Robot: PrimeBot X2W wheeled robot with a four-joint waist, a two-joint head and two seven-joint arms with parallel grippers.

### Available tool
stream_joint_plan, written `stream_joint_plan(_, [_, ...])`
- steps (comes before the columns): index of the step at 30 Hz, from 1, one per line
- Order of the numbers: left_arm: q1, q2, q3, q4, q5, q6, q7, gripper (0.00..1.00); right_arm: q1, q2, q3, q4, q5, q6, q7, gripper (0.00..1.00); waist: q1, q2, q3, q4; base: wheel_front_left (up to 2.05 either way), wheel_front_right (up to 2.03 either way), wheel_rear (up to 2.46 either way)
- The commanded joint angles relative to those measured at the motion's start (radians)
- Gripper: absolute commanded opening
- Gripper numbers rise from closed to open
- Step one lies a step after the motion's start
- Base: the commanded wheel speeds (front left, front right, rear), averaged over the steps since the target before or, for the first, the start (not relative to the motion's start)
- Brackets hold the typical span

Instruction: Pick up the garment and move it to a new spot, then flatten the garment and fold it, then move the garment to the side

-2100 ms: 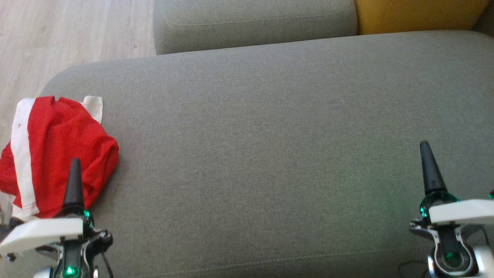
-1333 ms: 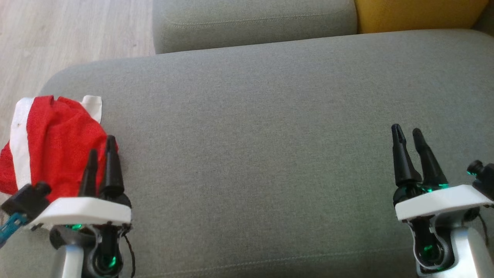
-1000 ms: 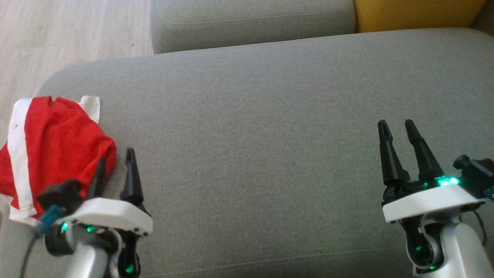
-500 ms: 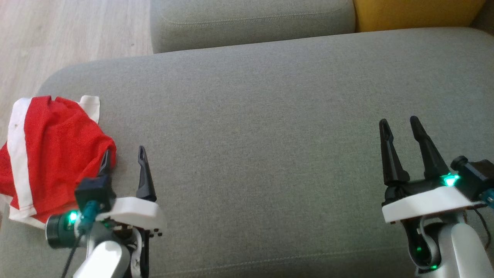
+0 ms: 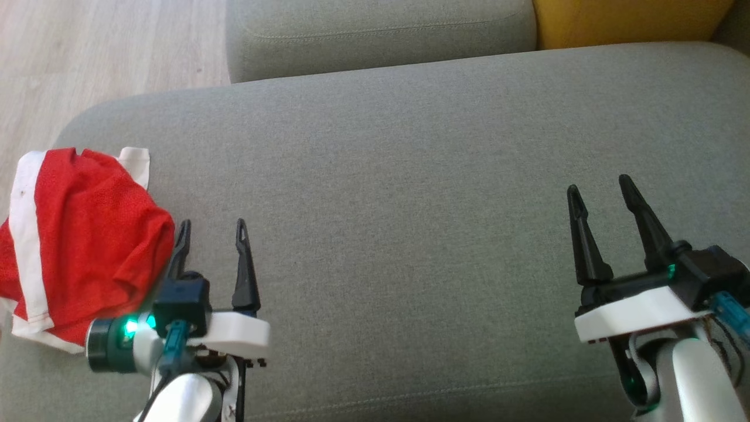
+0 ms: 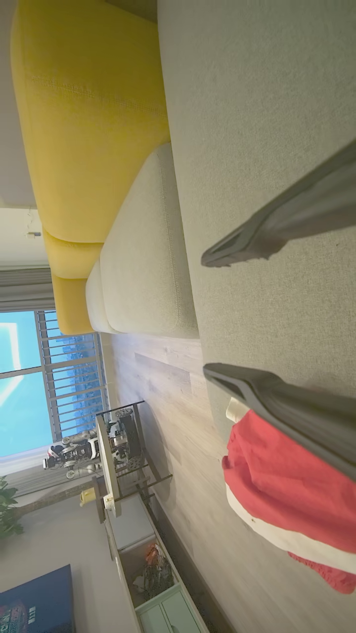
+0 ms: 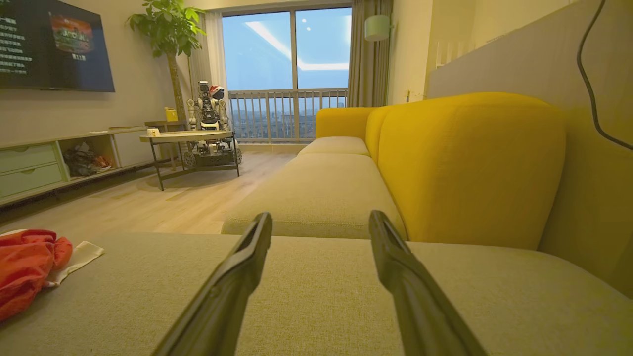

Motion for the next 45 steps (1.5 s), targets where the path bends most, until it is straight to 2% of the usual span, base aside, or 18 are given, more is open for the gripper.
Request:
stream_joint_plan(1, [-0.068,0.03,0.025,-0.042,0.02,0.011,-0.012,1.0,-0.056,-0.011,0.016,-0.042,-0.028,0.0,-0.013,1.0,0.0,0.0,0.0,-0.001,0.0,0.0,0.0])
stream_joint_plan(3, [-0.057,0.023,0.031,-0.043,0.004,0.009,-0.018,1.0,-0.054,-0.012,0.001,-0.036,-0.022,0.0,-0.019,1.0,0.0,0.0,0.0,-0.001,0.0,0.0,0.0])
stream_joint_plan(5, [-0.038,0.009,0.047,-0.03,-0.029,-0.014,-0.024,1.0,-0.05,-0.012,-0.02,-0.019,0.002,0.0,-0.025,1.0,0.0,0.0,-0.001,-0.001,0.0,0.0,0.0])
stream_joint_plan(11, [0.029,-0.064,0.153,0.008,-0.079,-0.166,-0.045,1.0,-0.044,-0.012,-0.044,0.072,0.062,0.0,-0.045,1.0,0.0,0.0,-0.005,-0.005,0.0,0.0,0.0])
stream_joint_plan(15, [0.057,-0.1,0.217,0.045,-0.03,-0.248,-0.057,1.0,-0.052,-0.012,-0.042,0.092,0.022,0.0,-0.057,1.0,0.0,0.0,-0.007,-0.007,0.0,0.0,0.0])
stream_joint_plan(19, [0.073,-0.137,0.264,0.068,0.046,-0.302,-0.069,1.0,-0.06,-0.013,-0.036,0.097,-0.031,0.0,-0.069,1.0,0.0,0.0,-0.008,-0.009,0.0,0.0,0.0])
stream_joint_plan(24, [0.084,-0.178,0.308,0.081,0.151,-0.348,-0.084,1.0,-0.066,-0.013,-0.033,0.093,-0.1,0.0,-0.084,1.0,0.0,0.0,-0.01,-0.002,0.0,0.0,0.0])
stream_joint_plan(31, [0.093,-0.223,0.368,0.101,0.2,-0.4,-0.084,1.0,-0.059,-0.013,-0.025,0.087,-0.096,0.0,-0.084,1.0,0.0,0.0,-0.014,0.038,0.0,0.0,0.0])
stream_joint_plan(39, [0.108,-0.256,0.429,0.118,0.244,-0.446,-0.084,1.0,-0.042,-0.013,0.009,0.078,-0.089,0.0,-0.084,1.0,0.0,0.0,-0.02,0.15,0.0,0.0,0.0])
stream_joint_plan(45, [0.122,-0.267,0.461,0.118,0.27,-0.463,-0.084,1.0,-0.028,-0.013,0.038,0.082,-0.076,0.0,-0.084,1.0,0.0,0.0,-0.023,0.248,0.0,0.0,0.0])
